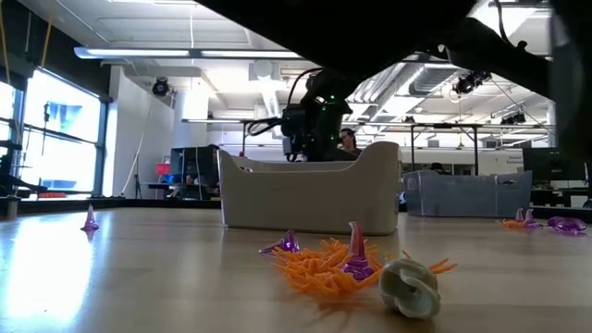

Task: Sort Halloween decoration
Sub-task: Put the violet witch hat toy into the black bin

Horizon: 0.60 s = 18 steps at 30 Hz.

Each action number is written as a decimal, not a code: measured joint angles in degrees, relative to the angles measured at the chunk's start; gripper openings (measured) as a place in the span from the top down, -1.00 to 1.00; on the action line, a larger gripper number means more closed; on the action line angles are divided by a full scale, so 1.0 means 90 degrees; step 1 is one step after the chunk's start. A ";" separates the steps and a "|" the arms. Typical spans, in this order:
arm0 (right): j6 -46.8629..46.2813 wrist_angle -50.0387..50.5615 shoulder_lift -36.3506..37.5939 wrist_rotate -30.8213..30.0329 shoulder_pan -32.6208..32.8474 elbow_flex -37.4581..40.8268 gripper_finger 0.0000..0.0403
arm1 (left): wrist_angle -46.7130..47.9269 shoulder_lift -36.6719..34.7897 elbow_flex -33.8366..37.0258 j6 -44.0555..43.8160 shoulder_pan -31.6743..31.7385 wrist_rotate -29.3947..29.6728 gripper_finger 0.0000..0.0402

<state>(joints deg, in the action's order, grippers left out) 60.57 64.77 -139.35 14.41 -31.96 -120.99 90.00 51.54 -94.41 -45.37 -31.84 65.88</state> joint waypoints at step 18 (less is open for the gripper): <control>0.0439 -0.0246 -0.0109 0.0606 -0.0212 0.0000 0.34 | 0.0002 0.0108 0.0000 -0.0060 -0.0001 0.0135 0.52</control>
<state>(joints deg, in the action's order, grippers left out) 64.52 62.56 -140.33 19.87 -33.87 -120.99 90.01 52.51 -94.41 -45.91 -31.84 67.10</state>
